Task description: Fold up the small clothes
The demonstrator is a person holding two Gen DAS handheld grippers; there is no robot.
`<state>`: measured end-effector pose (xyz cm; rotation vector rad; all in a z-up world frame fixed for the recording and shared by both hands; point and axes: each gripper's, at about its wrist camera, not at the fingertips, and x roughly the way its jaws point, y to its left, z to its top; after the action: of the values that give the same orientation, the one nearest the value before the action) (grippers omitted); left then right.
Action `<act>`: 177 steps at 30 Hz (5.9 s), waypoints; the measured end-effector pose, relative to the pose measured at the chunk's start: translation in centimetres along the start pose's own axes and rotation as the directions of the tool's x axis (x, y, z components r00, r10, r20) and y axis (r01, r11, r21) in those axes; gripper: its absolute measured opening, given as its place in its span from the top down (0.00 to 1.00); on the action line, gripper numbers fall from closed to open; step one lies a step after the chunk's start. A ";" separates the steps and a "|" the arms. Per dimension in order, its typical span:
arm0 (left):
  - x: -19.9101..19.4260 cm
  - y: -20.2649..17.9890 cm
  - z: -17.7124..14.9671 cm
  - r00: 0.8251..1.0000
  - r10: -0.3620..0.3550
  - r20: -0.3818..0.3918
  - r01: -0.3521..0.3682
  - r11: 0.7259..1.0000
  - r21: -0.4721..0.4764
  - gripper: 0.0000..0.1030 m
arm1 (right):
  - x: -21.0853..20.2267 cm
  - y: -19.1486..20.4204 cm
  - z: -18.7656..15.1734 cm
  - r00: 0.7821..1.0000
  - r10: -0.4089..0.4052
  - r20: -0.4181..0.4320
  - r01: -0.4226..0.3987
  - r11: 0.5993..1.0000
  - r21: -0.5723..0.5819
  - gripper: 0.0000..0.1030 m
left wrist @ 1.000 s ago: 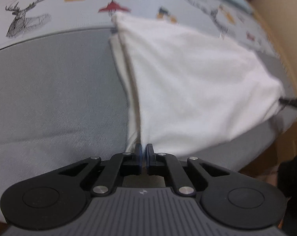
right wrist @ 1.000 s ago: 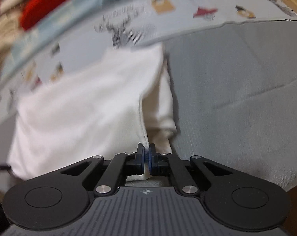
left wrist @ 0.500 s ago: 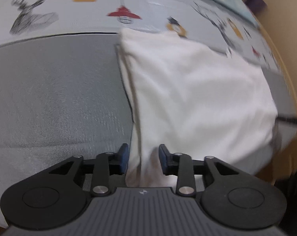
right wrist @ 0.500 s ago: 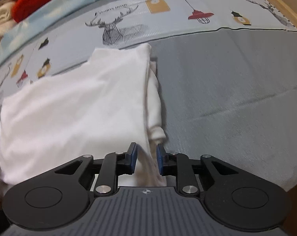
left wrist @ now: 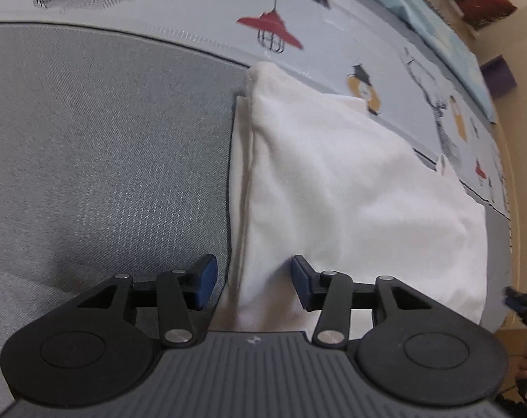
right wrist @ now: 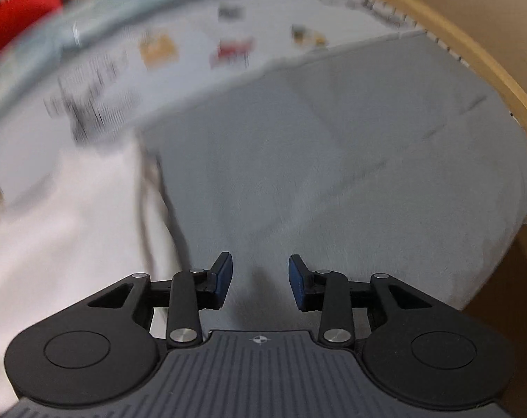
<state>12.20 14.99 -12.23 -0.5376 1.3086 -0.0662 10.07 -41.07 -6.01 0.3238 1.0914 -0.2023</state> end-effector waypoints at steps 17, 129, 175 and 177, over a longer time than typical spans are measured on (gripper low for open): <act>-3.7 -0.4 -1.1 0.989 0.020 0.145 -0.035 0.994 0.099 0.97 | -3.9 4.0 -1.2 0.974 0.171 0.151 -0.157 0.983 -0.100 0.61; -2.3 -10.5 -4.1 0.999 -0.027 -0.028 0.036 0.910 0.413 0.62 | 1.7 13.8 -2.8 0.890 0.455 -0.031 -0.455 0.883 -0.113 0.67; -0.4 -13.3 -4.9 0.999 -0.025 -0.039 0.040 0.892 0.450 0.54 | 4.0 13.9 -4.7 0.912 0.359 -0.200 -0.400 0.887 -0.231 0.31; -0.7 -12.6 -4.2 1.000 -0.024 -0.001 0.022 0.915 0.403 0.40 | 5.1 14.0 -4.9 0.911 0.344 -0.229 -0.392 0.895 -0.214 0.30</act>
<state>11.29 2.72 -7.06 -0.1985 1.2405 -0.3482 12.71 -26.20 -10.41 0.3157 1.2021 0.3147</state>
